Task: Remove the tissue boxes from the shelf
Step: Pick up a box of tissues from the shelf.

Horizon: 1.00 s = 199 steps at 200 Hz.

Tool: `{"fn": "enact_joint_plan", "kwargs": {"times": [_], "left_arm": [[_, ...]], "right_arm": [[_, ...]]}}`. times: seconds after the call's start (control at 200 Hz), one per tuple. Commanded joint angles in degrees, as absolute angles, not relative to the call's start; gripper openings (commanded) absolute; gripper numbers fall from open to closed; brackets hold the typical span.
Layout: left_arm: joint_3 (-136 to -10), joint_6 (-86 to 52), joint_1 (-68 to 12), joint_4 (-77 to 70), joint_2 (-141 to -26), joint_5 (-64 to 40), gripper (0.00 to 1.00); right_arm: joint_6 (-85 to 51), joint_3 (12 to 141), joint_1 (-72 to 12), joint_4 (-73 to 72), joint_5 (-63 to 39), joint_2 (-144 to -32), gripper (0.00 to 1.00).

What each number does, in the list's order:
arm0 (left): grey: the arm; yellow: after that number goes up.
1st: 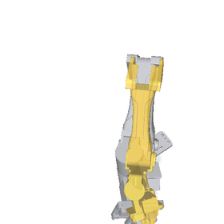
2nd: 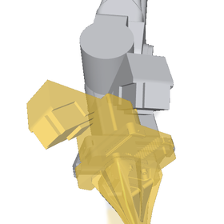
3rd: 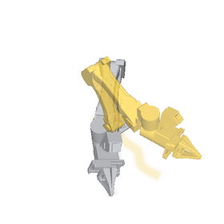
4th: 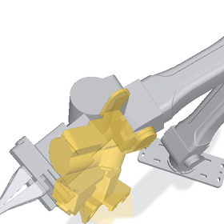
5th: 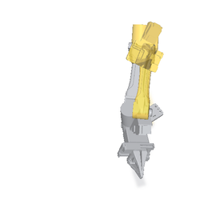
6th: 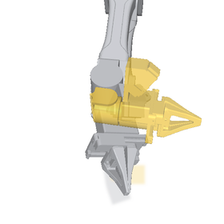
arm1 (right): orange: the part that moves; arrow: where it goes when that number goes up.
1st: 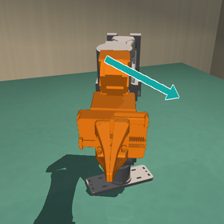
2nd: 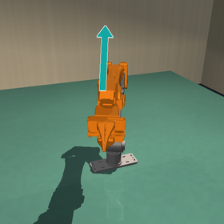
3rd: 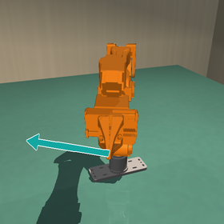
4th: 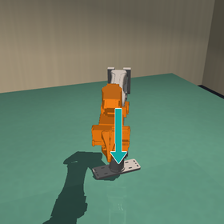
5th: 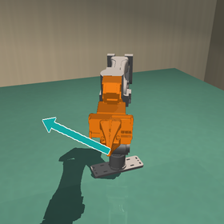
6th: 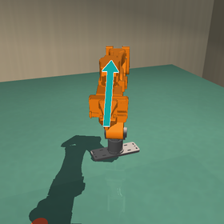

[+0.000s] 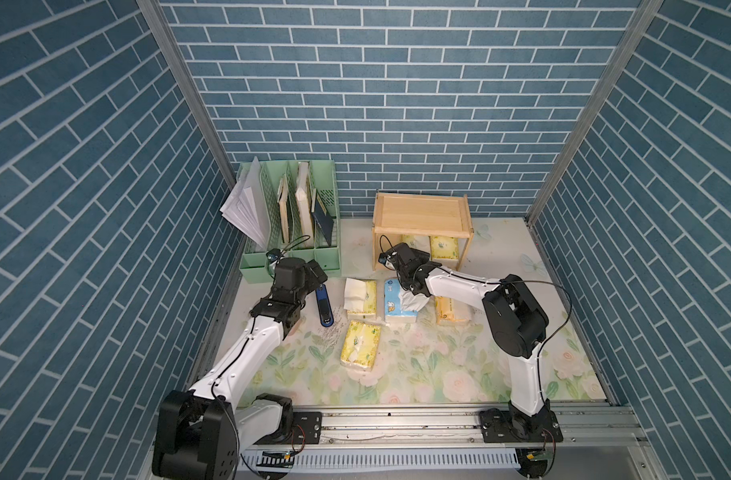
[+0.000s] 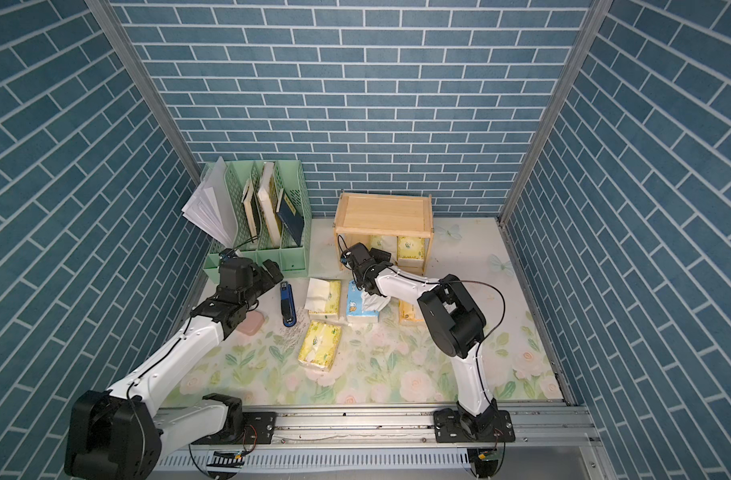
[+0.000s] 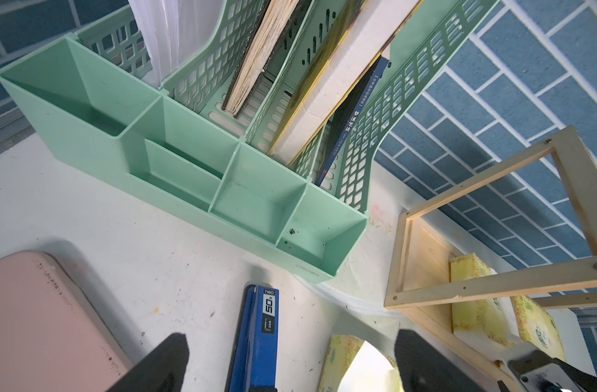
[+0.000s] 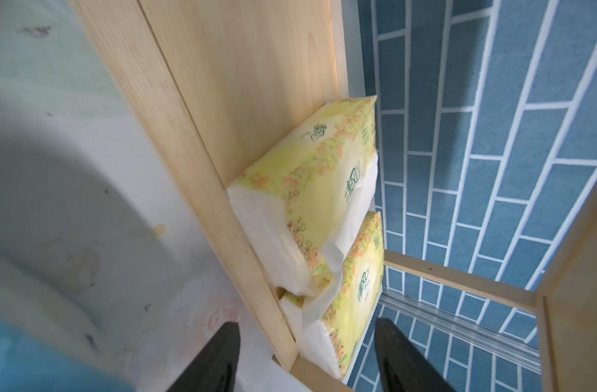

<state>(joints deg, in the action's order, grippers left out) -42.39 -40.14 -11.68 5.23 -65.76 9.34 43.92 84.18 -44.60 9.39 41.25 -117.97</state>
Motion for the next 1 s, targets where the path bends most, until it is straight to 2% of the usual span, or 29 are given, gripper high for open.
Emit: {"fn": "enact_joint_plan", "kwargs": {"times": [0.0,0.545,0.865,0.99], "left_arm": [[-41.6,-40.4,-11.2,4.8,-65.8,9.1,1.0],[-42.0,-42.0,-11.2,3.8,-69.3,7.2,1.0],[-42.5,-42.3,-11.2,3.9,-70.6,7.0,1.0],[-42.3,-42.4,-11.2,3.8,-70.8,7.0,1.0]], "right_arm": [[48.3,86.7,-44.4,7.2,42.8,-120.3,0.67],[54.7,92.1,-38.7,10.9,33.9,-124.7,0.67],[55.8,93.7,-38.5,10.5,31.4,-127.9,0.67],[55.8,93.9,-38.5,10.5,31.8,-129.0,0.62]]}}
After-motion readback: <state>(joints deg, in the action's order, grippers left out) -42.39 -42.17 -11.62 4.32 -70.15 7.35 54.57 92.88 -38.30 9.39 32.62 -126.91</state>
